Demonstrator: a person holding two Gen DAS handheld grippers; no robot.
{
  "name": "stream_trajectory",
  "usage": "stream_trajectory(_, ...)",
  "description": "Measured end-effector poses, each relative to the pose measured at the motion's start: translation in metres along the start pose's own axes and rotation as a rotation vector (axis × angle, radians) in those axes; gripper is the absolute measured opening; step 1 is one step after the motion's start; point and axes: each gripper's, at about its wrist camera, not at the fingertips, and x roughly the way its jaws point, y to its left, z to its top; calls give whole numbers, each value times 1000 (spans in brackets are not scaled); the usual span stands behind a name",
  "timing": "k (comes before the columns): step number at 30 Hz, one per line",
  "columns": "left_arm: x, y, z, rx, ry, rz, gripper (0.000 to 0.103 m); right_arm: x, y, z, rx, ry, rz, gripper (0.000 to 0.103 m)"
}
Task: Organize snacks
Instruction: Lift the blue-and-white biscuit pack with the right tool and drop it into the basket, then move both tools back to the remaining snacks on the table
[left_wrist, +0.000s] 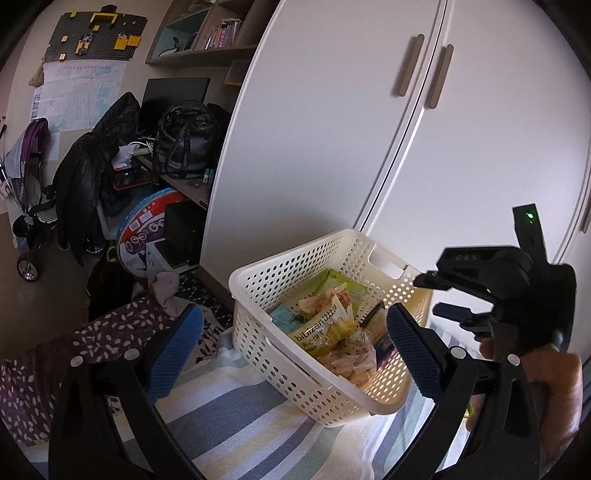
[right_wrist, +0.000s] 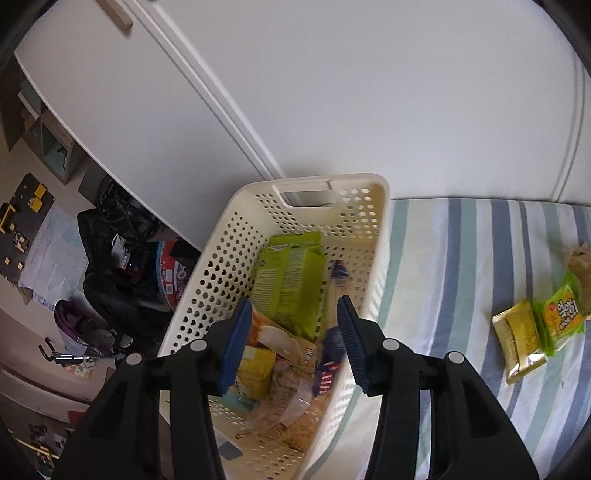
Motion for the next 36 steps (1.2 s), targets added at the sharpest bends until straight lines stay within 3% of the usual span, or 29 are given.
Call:
stream_trajectory(14, -2, -23, -9, 92, 5, -25, 101, -30, -80, -22, 55, -35, -127, 49)
stream_trajectory(18, -6, -43, -19, 175, 2, -80, 101, -46, -100, -29, 48, -68, -178, 61)
stream_trajectory(20, -9, -55, -24, 222, -4, -102, 101, -56, -113, -33, 43, -86, -212, 62)
stream_trajectory(24, -14, -83, -36, 348, 32, -185, 101, -70, -148, -39, 74, -86, -242, 62)
stream_trajectory(32, -30, -136, -56, 494, 142, -364, 101, -102, -251, -61, 217, -93, -330, 62)
stream_trajectory(36, -25, -157, -61, 520, 262, -481, 101, -117, -292, -65, 302, -108, -353, 62)
